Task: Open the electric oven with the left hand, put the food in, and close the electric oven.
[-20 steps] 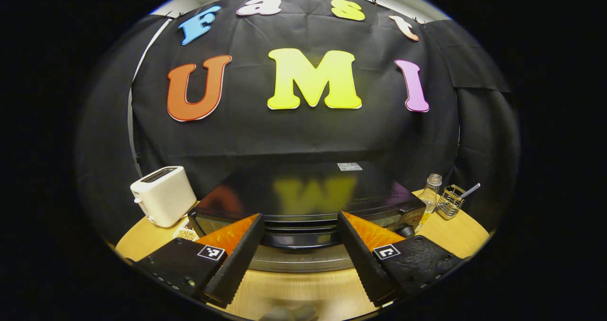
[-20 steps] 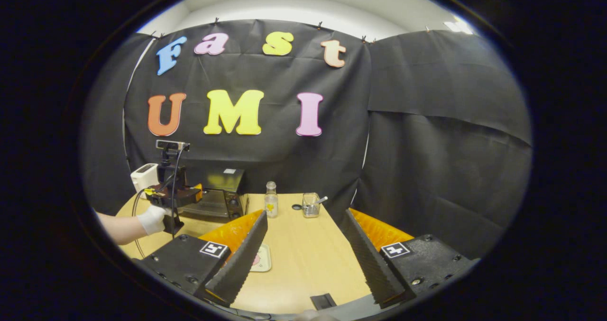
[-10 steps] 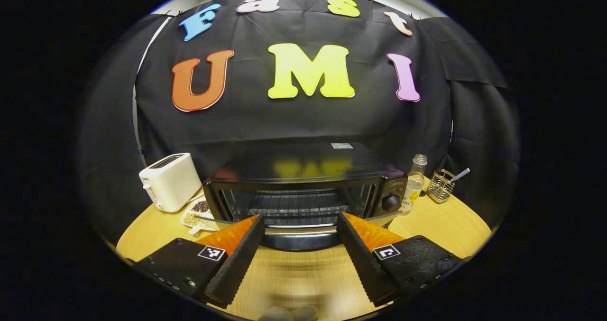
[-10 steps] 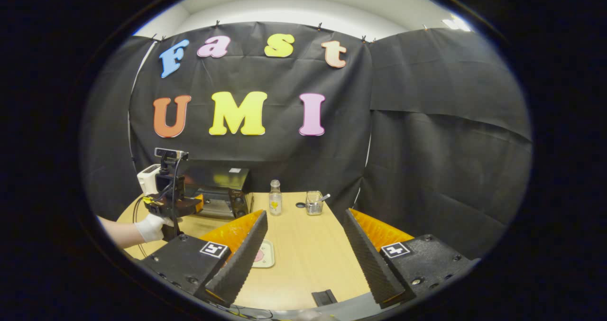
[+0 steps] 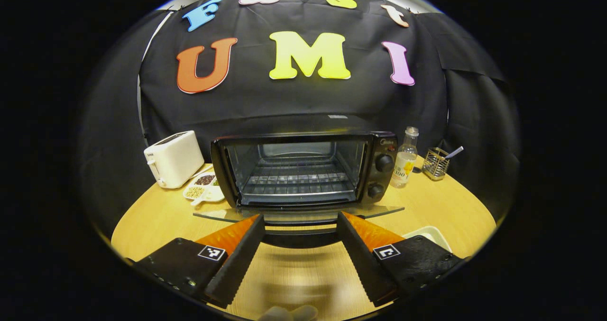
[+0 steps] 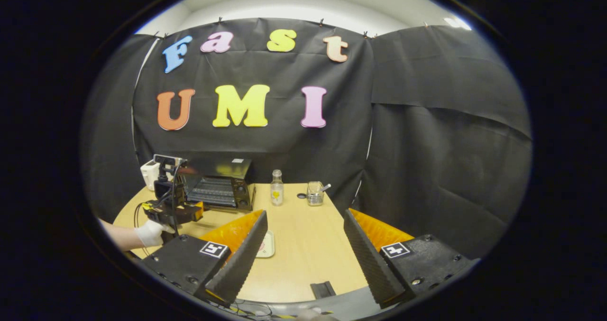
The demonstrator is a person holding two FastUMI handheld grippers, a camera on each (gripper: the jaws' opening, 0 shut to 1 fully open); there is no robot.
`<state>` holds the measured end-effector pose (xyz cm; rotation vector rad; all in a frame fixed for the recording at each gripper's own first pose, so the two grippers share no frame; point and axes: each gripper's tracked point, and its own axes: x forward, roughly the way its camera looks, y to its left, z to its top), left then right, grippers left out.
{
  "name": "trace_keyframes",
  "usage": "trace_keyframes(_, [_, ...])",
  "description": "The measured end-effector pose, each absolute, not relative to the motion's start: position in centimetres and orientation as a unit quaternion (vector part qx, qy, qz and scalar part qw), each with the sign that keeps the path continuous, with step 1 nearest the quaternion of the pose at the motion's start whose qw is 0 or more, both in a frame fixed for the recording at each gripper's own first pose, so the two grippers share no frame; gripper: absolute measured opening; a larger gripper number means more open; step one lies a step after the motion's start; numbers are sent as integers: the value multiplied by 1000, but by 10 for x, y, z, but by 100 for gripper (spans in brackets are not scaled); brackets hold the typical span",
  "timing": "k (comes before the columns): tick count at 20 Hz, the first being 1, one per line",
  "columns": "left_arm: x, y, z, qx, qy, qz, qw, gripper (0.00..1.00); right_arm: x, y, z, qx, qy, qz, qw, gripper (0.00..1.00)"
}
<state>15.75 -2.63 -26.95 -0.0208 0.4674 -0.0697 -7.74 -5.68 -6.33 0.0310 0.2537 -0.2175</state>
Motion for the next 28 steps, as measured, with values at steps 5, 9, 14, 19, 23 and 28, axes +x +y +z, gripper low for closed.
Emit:
trace_keyframes(5, [139,-28,-297,-10,261,-36,965,97,-80,-55,-75,18,142,-106,984,100])
trace_keyframes(9, [126,-29,-322,-12,288,-36,957,97,-80,-54,-78,16,146,-105,984,100])
trace_keyframes(14, [118,-35,-351,-13,329,-36,944,97,-79,-61,-85,17,155,-112,981,100])
trace_keyframes(19, [117,-38,-350,-17,331,-34,943,94,-77,-61,-112,24,182,-113,976,100])
trace_keyframes(23, [119,-30,-330,-11,296,-25,955,97,-73,-64,-120,29,184,-114,976,100])
trace_keyframes(28, [105,-19,-278,-21,249,-29,968,97,-61,-65,-134,33,187,-112,975,100])
